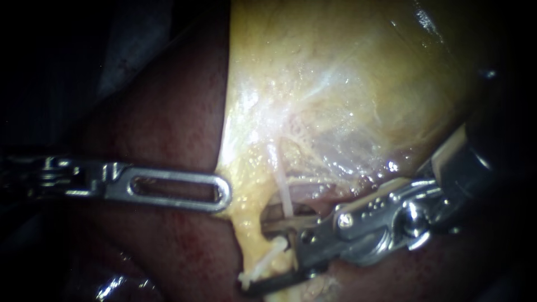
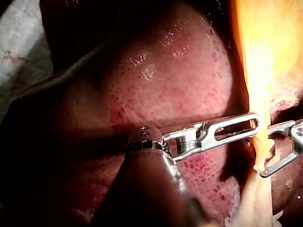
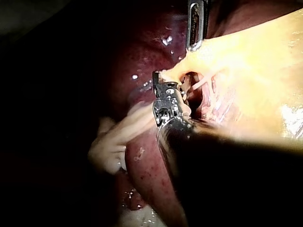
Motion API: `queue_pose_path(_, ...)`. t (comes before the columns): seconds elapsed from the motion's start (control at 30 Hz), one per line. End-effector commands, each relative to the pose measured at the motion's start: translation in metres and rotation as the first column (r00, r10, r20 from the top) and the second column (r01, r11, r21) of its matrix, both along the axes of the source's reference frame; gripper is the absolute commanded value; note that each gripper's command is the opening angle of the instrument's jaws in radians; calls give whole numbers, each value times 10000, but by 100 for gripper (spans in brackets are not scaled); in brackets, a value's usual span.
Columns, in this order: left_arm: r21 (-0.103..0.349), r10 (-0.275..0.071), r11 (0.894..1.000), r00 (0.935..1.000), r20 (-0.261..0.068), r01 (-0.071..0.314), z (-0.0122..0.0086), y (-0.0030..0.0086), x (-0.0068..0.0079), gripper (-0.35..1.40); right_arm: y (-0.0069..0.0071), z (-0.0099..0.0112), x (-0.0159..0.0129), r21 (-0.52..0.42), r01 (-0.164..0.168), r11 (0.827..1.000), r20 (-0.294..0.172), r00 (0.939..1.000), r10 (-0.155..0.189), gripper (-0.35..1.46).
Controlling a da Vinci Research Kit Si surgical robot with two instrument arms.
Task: Going back first clip left tube
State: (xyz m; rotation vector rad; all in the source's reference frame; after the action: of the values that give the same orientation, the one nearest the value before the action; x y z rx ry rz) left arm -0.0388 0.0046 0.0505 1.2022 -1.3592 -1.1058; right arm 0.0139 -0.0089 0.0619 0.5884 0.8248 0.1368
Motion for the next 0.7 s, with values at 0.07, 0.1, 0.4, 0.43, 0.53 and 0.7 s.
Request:
queue_pose_path(0.07, 0, -11, 10000, 10000, -19, 11, -1, 0, -1, -35, 1, 5, 4, 6, -62, 10000, -64, 10000, 62, 60)
queue_pose_path(0.1, 0, -11, 10000, 10000, -19, 11, -1, 0, -1, -35, 2, 7, 6, 36, -78, 10000, -110, 9999, 78, 60)
queue_pose_path(0.4, -1, -19, 10000, 10000, -24, 19, -4, -2, -2, -35, 9, 18, 13, 359, -92, 9993, -562, 9984, 112, 60)
queue_pose_path(0.43, -1, -20, 10000, 10000, -25, 20, -4, -2, -2, -35, 10, 19, 12, 419, -122, 9990, -695, 9975, 151, 60)
queue_pose_path(0.53, -1, -22, 10000, 10000, -26, 22, -4, -2, -3, -35, 12, 22, 13, 651, -135, 9978, -1108, 9936, 207, 60)
queue_pose_path(0.7, -2, -24, 10000, 10000, -28, 24, -4, -2, -3, -35, 13, 22, 19, 1036, -191, 9944, -1859, 9818, 382, 60)
